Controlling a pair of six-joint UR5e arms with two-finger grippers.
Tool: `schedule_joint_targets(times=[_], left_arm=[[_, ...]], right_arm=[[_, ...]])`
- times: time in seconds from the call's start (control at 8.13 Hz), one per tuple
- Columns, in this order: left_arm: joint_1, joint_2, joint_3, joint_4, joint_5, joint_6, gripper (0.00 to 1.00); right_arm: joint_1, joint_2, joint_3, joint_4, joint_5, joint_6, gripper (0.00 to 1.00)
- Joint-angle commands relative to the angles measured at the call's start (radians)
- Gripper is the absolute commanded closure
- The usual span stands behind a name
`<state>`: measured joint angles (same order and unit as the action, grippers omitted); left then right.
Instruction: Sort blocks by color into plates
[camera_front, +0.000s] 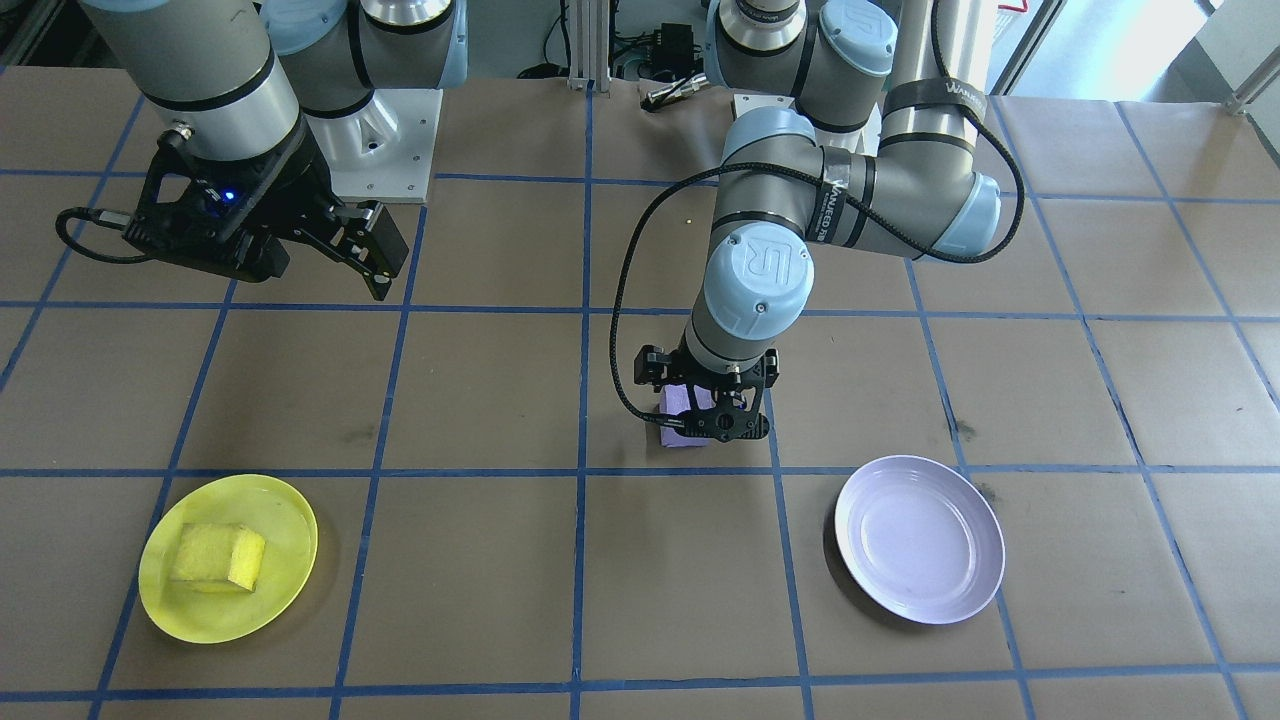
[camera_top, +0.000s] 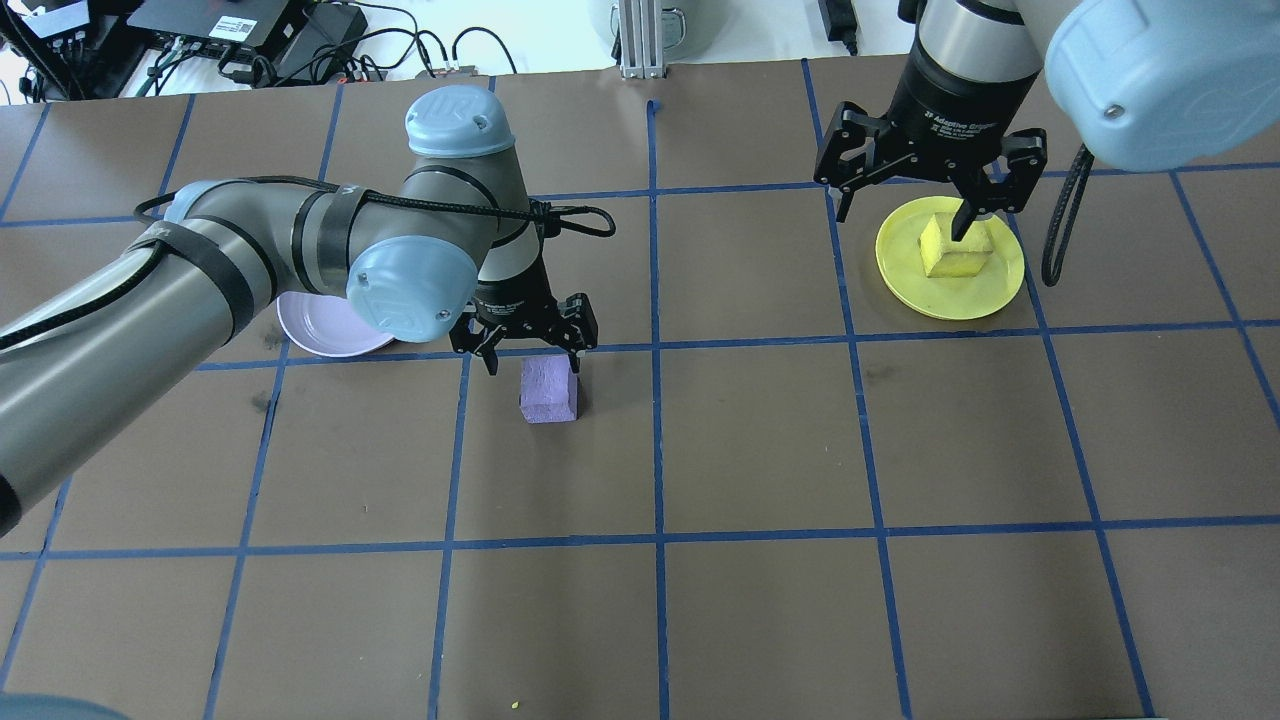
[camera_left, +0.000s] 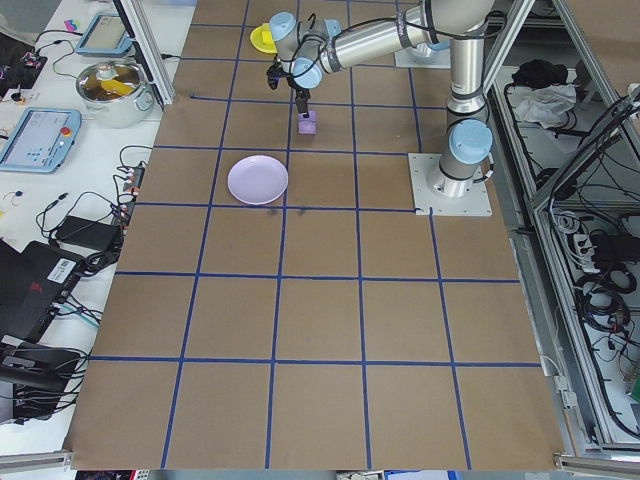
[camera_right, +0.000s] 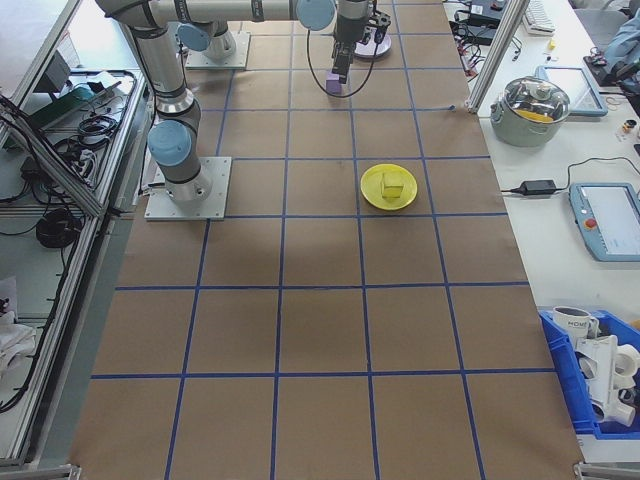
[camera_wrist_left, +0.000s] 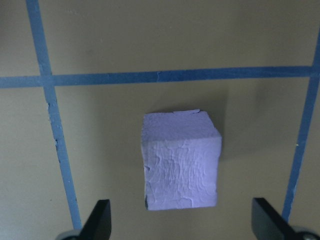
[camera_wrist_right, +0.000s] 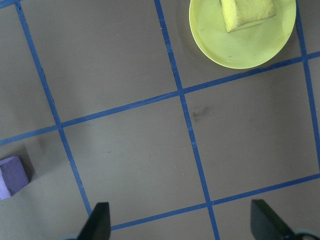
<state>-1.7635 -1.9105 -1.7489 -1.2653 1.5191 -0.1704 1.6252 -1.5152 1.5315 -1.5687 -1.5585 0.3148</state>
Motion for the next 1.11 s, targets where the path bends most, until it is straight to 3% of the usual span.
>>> schedule_joint_targets(times=[0.0,0.49,0.61,0.86,0.98], left_arm=[[-0.001,-0.054,-0.001,0.029,0.003,-0.003,0.0],[-0.001,-0.104,0.002,0.044,0.001,-0.006,0.0],[0.001,-0.104,0.003,0.044,0.003,-0.008,0.27],[0.001,-0.104,0.011,0.046,0.003,-0.005,1.0],[0.001,-0.096,0.014,0.046,0.0,-0.007,1.0]], right_arm=[[0.001,0.0,-0.001,-0.001,-0.003,0.0,0.0],[0.001,-0.002,-0.001,0.001,-0.009,0.0,0.0],[0.001,-0.003,-0.001,0.003,-0.009,0.0,0.0],[0.001,-0.002,-0.001,0.003,-0.009,-0.002,0.0],[-0.001,-0.003,-0.001,0.004,-0.009,0.0,0.0]])
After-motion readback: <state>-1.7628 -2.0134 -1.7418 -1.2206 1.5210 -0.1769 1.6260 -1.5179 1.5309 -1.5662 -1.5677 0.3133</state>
